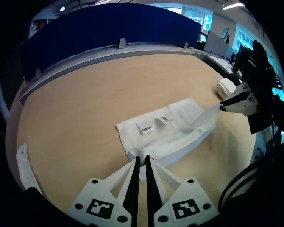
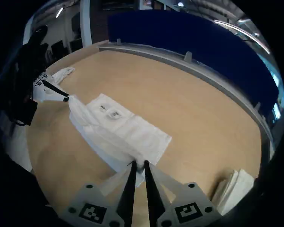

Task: Fold towel

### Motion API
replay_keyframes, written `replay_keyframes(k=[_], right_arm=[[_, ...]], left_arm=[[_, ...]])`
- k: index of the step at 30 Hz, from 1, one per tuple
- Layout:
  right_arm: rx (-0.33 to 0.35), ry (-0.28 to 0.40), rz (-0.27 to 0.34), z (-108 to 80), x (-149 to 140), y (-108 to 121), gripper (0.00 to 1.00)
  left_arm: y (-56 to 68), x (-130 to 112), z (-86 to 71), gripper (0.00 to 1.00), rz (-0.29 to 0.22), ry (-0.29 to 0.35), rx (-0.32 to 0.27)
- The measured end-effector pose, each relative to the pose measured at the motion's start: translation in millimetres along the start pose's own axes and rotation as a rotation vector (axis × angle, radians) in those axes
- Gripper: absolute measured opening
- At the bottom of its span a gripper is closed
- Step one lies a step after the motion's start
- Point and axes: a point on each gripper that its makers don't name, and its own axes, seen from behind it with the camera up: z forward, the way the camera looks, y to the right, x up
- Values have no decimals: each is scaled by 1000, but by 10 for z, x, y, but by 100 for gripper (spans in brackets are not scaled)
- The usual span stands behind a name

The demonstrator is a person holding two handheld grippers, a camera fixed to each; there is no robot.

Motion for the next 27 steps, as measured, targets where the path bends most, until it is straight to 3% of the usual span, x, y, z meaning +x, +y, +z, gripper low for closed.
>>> replay_keyframes(k=[12, 17, 22, 27], right_arm=[[-37, -24, 44, 406, -41, 182, 22], [-49, -35, 65, 533, -84, 230, 25], [-76, -20, 73, 595, -30, 305, 48], [-108, -9, 59, 604, 1, 381, 71]], left_arm=[[-182, -13, 441, 11, -30, -12, 26], [-251, 0, 548, 13, -37, -7, 39], [-332, 0, 619, 20, -25, -10, 65], [-394, 35, 620, 42, -16, -7, 89]])
